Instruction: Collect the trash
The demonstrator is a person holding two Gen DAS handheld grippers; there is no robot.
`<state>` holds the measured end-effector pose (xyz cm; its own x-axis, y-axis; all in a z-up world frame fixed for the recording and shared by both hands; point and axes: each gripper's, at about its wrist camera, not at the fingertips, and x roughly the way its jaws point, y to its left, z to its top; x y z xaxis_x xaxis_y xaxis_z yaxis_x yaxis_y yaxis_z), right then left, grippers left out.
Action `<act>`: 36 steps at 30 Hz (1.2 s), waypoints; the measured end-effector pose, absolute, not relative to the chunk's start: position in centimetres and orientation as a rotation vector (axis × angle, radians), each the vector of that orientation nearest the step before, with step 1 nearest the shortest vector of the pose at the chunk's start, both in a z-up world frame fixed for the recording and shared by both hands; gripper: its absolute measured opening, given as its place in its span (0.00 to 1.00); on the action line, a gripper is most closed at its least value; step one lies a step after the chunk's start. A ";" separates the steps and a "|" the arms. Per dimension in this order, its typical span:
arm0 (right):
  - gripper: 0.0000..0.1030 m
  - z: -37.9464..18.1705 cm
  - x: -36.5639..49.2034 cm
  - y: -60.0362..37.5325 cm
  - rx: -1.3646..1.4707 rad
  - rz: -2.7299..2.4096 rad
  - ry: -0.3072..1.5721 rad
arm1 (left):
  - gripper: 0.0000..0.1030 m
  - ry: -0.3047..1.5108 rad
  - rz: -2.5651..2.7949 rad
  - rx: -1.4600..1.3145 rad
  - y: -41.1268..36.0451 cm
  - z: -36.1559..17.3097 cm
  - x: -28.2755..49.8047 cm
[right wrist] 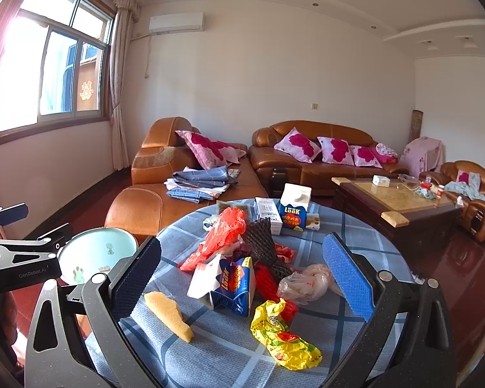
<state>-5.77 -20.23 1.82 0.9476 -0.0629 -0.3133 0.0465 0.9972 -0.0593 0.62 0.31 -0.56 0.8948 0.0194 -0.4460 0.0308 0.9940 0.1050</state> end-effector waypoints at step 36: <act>0.95 1.5 -5.4 -21.0 -0.040 -0.055 0.326 | 0.94 0.464 0.000 0.114 0.5 -0.8 0.8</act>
<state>-5.43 -20.98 1.48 0.9458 -0.0602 -0.3192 0.0473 0.9977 -0.0478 0.80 0.50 -0.78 0.8943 0.0256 -0.4467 0.0264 0.9936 0.1099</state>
